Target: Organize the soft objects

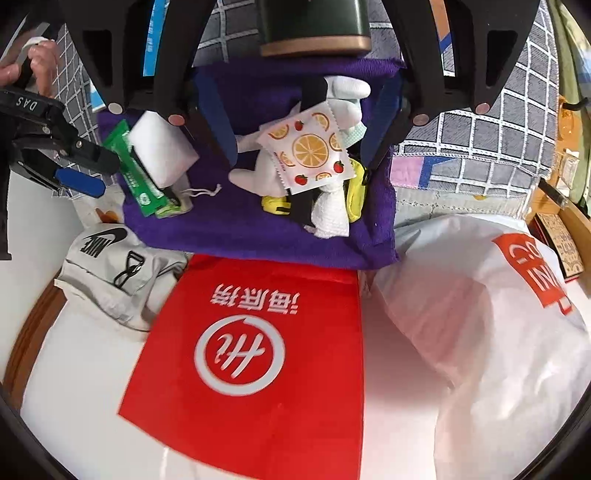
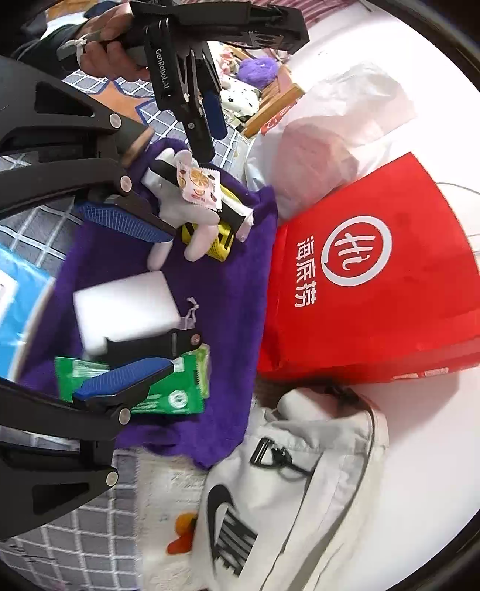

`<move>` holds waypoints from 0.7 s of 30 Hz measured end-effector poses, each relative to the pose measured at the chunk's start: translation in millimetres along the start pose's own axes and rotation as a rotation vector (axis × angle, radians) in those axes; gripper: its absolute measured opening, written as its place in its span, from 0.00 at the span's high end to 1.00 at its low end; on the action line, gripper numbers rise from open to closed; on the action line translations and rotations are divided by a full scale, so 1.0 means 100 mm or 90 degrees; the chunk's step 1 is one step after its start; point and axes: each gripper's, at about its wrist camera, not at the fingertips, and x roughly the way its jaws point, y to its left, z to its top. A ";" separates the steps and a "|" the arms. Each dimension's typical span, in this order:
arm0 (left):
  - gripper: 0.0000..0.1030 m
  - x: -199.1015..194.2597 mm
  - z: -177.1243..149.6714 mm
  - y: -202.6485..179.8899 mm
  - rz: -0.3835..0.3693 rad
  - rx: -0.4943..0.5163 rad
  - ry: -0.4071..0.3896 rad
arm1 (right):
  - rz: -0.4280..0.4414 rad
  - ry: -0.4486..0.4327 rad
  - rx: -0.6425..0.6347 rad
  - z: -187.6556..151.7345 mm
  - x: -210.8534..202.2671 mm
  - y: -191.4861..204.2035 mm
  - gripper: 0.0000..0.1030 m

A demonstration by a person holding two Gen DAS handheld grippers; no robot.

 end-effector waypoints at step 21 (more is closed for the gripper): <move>0.15 -1.35 -0.96 -0.32 0.011 0.018 -0.054 | -0.117 -0.086 0.023 -1.01 -1.35 0.52 0.04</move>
